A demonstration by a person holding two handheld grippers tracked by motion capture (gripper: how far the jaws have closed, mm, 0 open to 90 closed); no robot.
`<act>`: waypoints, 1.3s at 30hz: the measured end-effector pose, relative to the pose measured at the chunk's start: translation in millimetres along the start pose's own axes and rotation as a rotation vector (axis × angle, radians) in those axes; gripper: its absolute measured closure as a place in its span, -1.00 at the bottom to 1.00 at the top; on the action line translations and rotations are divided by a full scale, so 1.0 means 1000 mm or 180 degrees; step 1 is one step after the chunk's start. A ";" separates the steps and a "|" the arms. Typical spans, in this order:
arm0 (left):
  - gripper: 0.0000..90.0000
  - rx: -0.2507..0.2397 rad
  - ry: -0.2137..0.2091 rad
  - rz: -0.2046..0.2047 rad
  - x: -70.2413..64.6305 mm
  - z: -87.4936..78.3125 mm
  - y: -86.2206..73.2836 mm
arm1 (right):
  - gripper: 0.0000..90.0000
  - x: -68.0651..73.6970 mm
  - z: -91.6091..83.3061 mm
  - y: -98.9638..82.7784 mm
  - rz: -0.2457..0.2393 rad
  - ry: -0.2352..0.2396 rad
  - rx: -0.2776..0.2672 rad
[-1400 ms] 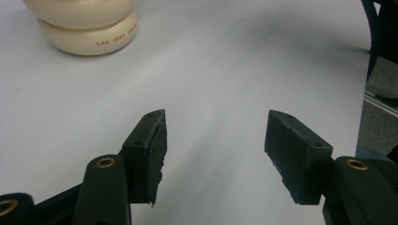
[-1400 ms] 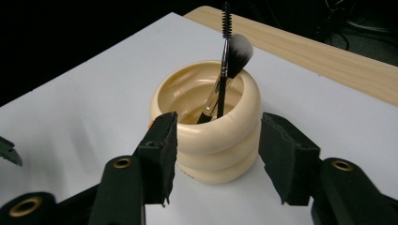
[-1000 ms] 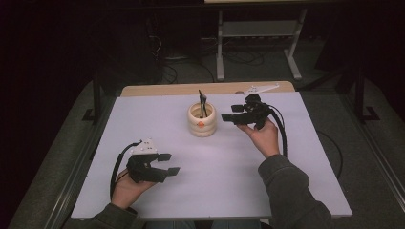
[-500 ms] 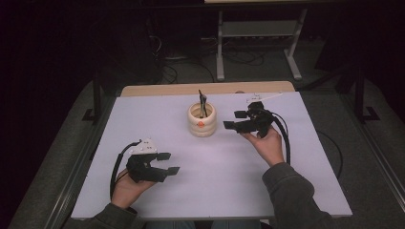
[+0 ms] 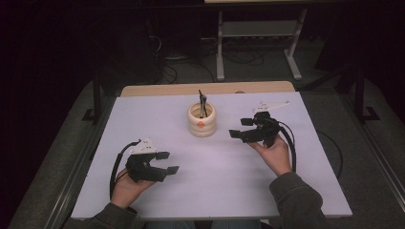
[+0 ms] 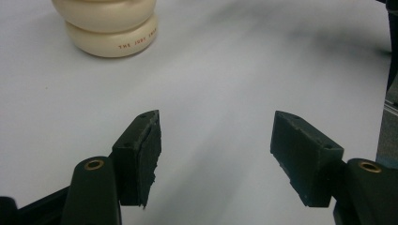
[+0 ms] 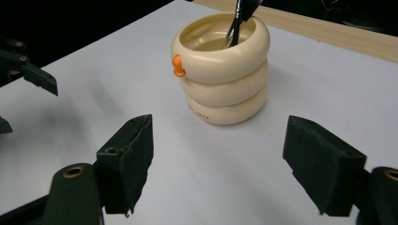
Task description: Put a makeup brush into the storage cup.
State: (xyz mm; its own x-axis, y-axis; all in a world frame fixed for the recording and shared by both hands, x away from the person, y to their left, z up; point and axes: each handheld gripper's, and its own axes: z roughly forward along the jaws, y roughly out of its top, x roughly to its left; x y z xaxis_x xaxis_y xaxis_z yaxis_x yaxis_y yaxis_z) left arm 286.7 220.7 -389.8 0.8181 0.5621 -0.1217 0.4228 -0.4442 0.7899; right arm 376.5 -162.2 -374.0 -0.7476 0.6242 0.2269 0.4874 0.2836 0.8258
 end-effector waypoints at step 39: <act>-0.36 0.0018 0.0034 -0.0094 0.002 -0.002 -0.006 | -0.63 0.014 -0.038 -0.042 0.0019 -0.0163 -0.0059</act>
State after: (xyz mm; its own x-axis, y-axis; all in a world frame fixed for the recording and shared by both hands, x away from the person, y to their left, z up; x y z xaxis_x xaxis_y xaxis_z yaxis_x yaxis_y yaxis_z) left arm 285.2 226.0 -393.3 0.8010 0.5824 -0.1386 0.4490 -0.4313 0.7825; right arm 328.9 -192.9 -385.8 -0.7205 0.6624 0.2055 0.4829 0.2665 0.8341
